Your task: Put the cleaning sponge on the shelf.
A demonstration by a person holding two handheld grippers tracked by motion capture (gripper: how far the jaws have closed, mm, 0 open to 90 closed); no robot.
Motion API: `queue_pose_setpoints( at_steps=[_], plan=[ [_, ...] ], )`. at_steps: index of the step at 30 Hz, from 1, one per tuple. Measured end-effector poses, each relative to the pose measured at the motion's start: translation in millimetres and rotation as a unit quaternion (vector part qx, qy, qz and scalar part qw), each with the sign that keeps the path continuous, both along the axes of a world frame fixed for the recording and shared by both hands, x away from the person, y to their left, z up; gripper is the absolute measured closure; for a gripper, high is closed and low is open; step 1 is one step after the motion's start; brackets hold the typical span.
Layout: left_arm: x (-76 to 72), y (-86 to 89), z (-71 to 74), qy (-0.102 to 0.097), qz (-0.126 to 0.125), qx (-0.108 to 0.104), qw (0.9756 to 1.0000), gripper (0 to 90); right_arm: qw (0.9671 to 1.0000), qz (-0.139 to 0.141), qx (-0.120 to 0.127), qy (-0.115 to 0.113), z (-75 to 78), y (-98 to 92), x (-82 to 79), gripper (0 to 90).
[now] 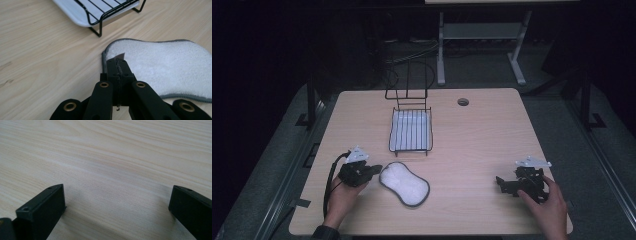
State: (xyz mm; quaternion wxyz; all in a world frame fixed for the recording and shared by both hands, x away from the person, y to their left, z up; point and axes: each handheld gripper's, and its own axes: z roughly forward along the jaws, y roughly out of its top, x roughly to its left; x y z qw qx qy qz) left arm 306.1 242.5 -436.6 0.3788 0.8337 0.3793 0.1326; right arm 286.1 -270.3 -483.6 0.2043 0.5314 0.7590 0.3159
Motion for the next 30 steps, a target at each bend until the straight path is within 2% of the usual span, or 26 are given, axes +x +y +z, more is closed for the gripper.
queue_pose_setpoints(
  at_steps=[5, 14, 15, 22, 28, 30],
  plan=[
    [3.1, -15.6, 3.2, -0.007, -0.015, -0.007, 0.9998, 89.8, 1.0000, 0.000, 0.000, 0.000, 0.0, 0.0, 0.0, 0.2],
    [4.2, -54.2, 3.7, 0.001, -0.060, -0.015, 0.9981, 89.8, 1.0000, 0.000, 0.000, 0.000, 0.0, 0.0, 0.0, 0.2],
    [4.2, -54.2, 3.7, 0.001, -0.060, -0.015, 0.9981, 89.8, 1.0000, 0.000, 0.000, 0.000, 0.0, 0.0, 0.0, 0.2],
    [-0.5, -84.1, -3.1, 0.021, -0.096, -0.027, 0.9948, 89.8, 1.0000, 0.000, 0.000, 0.000, 0.0, 0.0, 0.0, 0.2],
    [-6.0, -104.9, -10.2, 0.036, -0.127, -0.019, 0.9910, 89.8, 1.0000, 0.000, 0.000, 0.000, 0.0, 0.0, 0.0, 0.2],
    [-7.4, -108.3, -13.2, 0.040, -0.136, -0.010, 0.9898, 89.8, 1.0000, 0.000, 0.000, 0.000, 0.0, 0.0, 0.0, 0.2]
  ],
)
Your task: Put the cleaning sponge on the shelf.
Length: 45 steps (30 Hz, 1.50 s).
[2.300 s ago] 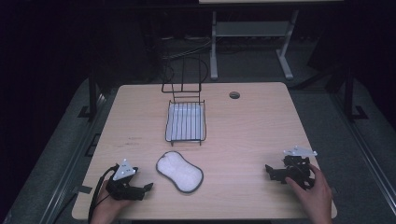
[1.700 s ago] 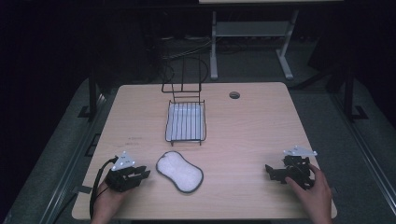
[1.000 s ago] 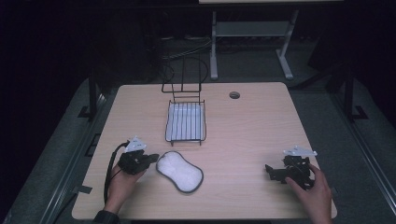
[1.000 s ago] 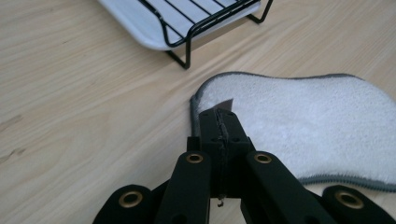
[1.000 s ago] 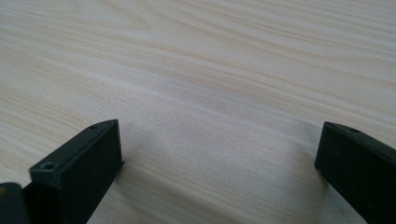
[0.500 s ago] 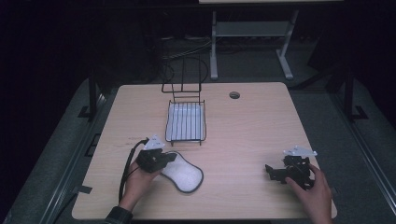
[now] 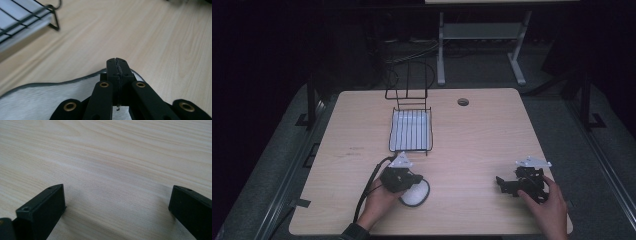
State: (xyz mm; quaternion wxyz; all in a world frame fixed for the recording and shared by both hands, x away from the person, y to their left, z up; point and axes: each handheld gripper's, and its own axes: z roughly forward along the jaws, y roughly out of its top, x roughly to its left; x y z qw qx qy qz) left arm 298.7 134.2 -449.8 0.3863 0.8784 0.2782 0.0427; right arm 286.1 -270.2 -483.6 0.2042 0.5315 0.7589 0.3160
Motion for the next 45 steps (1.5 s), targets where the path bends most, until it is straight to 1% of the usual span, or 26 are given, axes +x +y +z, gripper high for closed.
queue_pose_setpoints(
  at_steps=[2, 8, 10, 16, 20, 26, 31, 37, 38, 40, 41, 45],
  plan=[
    [-1.4, -1.4, -2.4, 0.005, 0.000, -0.002, 1.0000, 89.8, 1.0000, 0.000, 0.000, 0.000, 0.0, 0.0, 0.0, 0.2],
    [-4.8, 1.9, -1.6, 0.008, -0.003, 0.000, 1.0000, 89.8, 1.0000, 0.000, 0.000, 0.000, 0.0, 0.0, 0.0, 0.2],
    [-7.1, 3.5, -1.7, 0.012, -0.002, -0.003, 0.9999, 89.8, 1.0000, 0.000, 0.000, 0.000, 0.0, 0.0, 0.0, 0.2],
    [-13.1, 10.9, -1.4, 0.021, -0.004, -0.005, 0.9998, 89.8, 1.0000, 0.000, 0.000, 0.000, 0.0, 0.0, 0.0, 0.2],
    [-16.2, 17.1, -0.7, 0.021, -0.008, -0.003, 0.9997, 89.8, 1.0000, 0.000, 0.000, 0.000, 0.0, 0.0, 0.0, 0.2],
    [-20.0, 27.5, -0.4, 0.022, -0.002, -0.003, 0.9997, 89.8, 1.0000, 0.000, 0.000, 0.000, 0.0, 0.0, 0.0, 0.2],
    [-26.3, 36.6, -0.3, 0.026, 0.005, -0.005, 0.9996, 89.8, 1.0000, 0.000, 0.000, 0.000, 0.0, 0.0, 0.0, 0.2],
    [-34.8, 48.2, 1.0, 0.023, 0.011, 0.002, 0.9997, 89.8, 1.0000, 0.000, 0.000, 0.000, 0.0, 0.0, 0.0, 0.2],
    [-36.0, 49.7, 1.0, 0.023, 0.015, 0.000, 0.9996, 89.8, 1.0000, 0.000, 0.000, 0.000, 0.0, 0.0, 0.0, 0.2],
    [-37.9, 53.6, 1.5, 0.023, 0.017, 0.003, 0.9996, 89.8, 1.0000, 0.000, 0.000, 0.000, 0.0, 0.0, 0.0, 0.2],
    [-39.1, 55.0, 1.5, 0.023, 0.022, 0.000, 0.9995, 89.8, 1.0000, 0.000, 0.000, 0.000, 0.0, 0.0, 0.0, 0.2],
    [-41.1, 62.5, 1.7, 0.024, 0.024, 0.003, 0.9994, 89.7, 1.0000, 0.000, 0.000, 0.000, 0.0, 0.0, 0.0, 0.2]
  ],
)
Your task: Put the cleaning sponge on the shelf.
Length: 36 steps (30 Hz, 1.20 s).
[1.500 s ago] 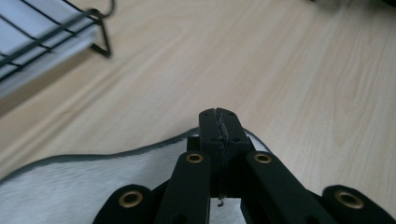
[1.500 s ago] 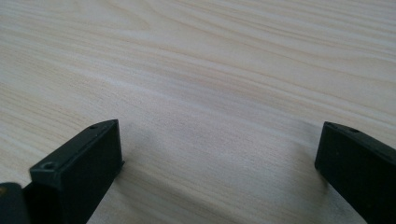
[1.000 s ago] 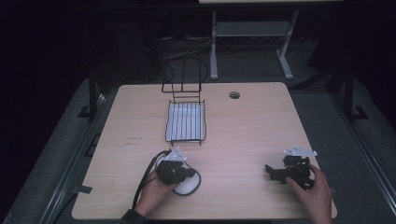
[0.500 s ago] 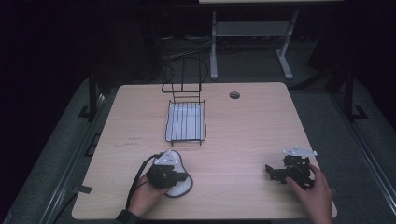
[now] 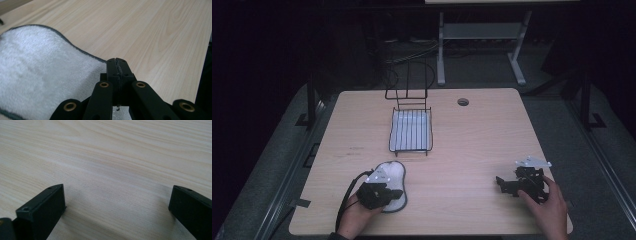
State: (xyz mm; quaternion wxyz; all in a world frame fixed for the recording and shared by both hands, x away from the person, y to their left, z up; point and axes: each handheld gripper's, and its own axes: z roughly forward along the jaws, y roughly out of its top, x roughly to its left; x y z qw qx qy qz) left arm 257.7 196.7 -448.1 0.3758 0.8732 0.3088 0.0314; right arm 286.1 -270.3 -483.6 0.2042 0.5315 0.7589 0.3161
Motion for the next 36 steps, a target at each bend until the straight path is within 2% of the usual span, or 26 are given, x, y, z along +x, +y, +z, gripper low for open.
queue_pose_setpoints(
  at_steps=[18, 36],
  plan=[
    [-9.1, 34.1, 1.8, 0.006, 0.041, 0.008, 0.9991, 89.8, 1.0000, -0.001, 0.001, 0.001, 0.1, 0.2, -0.1, 0.2],
    [-14.4, 81.1, 3.0, 0.011, 0.098, 0.009, 0.9951, 89.8, 1.0000, 0.000, 0.000, 0.001, 0.1, 0.0, 0.0, 0.2]
  ],
)
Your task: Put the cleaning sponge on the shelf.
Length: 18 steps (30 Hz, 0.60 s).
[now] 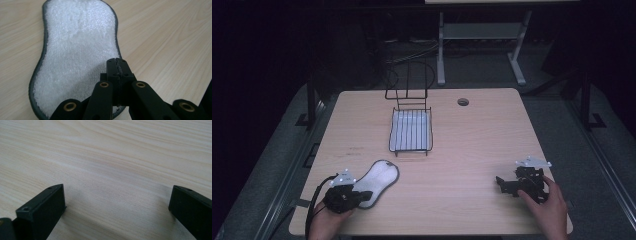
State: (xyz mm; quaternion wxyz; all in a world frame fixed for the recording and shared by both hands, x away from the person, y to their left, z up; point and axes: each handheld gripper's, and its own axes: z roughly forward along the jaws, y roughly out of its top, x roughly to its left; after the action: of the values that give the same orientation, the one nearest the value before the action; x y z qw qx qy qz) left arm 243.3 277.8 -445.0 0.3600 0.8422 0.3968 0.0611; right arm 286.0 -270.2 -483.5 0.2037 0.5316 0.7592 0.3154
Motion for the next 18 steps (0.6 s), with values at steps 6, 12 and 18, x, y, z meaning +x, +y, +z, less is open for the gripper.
queue_pose_setpoints(
  at_steps=[6, 12, 18],
  plan=[
    [-0.1, 15.9, 0.4, -0.004, 0.021, 0.002, 0.9998, 89.8, 1.0000, 0.000, 0.000, 0.000, 0.0, 0.0, 0.0, 0.2],
    [0.2, 24.0, 1.0, -0.004, 0.028, 0.002, 0.9996, 89.7, 1.0000, 0.000, 0.001, 0.000, 0.0, 0.1, 0.0, 0.2],
    [0.5, 24.5, 8.0, -0.017, 0.028, -0.008, 0.9994, 79.7, 1.0000, 0.000, 0.000, 0.000, 0.0, 0.0, 0.0, 0.2]
  ],
)
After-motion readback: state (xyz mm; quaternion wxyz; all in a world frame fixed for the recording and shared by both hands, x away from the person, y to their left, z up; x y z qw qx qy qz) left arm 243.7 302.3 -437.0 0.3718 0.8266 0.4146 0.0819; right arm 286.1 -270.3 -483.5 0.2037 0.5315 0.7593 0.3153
